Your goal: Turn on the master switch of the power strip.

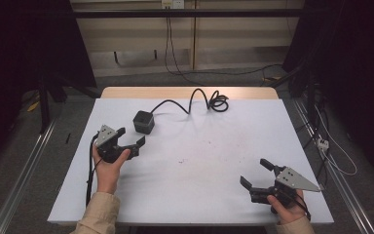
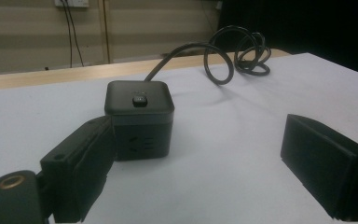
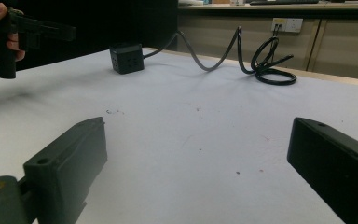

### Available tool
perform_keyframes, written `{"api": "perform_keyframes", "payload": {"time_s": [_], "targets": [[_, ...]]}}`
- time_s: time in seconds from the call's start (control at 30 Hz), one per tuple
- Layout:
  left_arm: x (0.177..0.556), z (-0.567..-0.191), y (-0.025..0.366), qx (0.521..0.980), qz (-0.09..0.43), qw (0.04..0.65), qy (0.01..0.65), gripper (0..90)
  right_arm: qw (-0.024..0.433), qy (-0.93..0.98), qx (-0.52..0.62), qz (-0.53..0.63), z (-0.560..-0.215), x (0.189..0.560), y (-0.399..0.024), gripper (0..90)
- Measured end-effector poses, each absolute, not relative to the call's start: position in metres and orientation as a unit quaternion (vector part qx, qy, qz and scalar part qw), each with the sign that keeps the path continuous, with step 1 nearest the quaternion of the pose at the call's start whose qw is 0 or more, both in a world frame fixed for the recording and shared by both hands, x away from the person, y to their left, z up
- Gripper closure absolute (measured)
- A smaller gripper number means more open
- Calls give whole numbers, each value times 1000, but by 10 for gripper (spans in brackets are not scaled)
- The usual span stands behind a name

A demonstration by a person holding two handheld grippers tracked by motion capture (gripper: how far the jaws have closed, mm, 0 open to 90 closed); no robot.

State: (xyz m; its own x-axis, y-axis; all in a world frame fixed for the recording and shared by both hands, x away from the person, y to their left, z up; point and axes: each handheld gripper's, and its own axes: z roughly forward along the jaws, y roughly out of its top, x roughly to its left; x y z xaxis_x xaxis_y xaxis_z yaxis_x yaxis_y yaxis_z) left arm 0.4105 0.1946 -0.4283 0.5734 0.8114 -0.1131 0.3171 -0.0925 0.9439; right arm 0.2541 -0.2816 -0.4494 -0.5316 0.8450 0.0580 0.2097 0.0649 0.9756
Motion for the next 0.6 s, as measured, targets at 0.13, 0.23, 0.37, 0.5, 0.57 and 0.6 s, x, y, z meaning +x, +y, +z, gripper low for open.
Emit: {"api": "perform_keyframes", "payload": {"time_s": [0.13,0.23,0.37,0.5,0.57,0.6], "targets": [[414,-426,194,703,233,538,402,102,286,673,390,560,-449,254,-282,42],[417,-424,194,704,236,536,401,102,285,673,390,560,-449,254,-282,43],[420,-422,194,703,238,535,403,100,285,673,389,560,-449,254,-282,43],[423,-420,194,701,236,538,405,100,285,673,390,561,-449,254,-282,43],[425,-420,194,702,237,536,405,100,285,673,390,561,-449,254,-282,43],[426,-419,193,701,237,536,406,100,285,672,390,561,-449,254,-282,43]]}}
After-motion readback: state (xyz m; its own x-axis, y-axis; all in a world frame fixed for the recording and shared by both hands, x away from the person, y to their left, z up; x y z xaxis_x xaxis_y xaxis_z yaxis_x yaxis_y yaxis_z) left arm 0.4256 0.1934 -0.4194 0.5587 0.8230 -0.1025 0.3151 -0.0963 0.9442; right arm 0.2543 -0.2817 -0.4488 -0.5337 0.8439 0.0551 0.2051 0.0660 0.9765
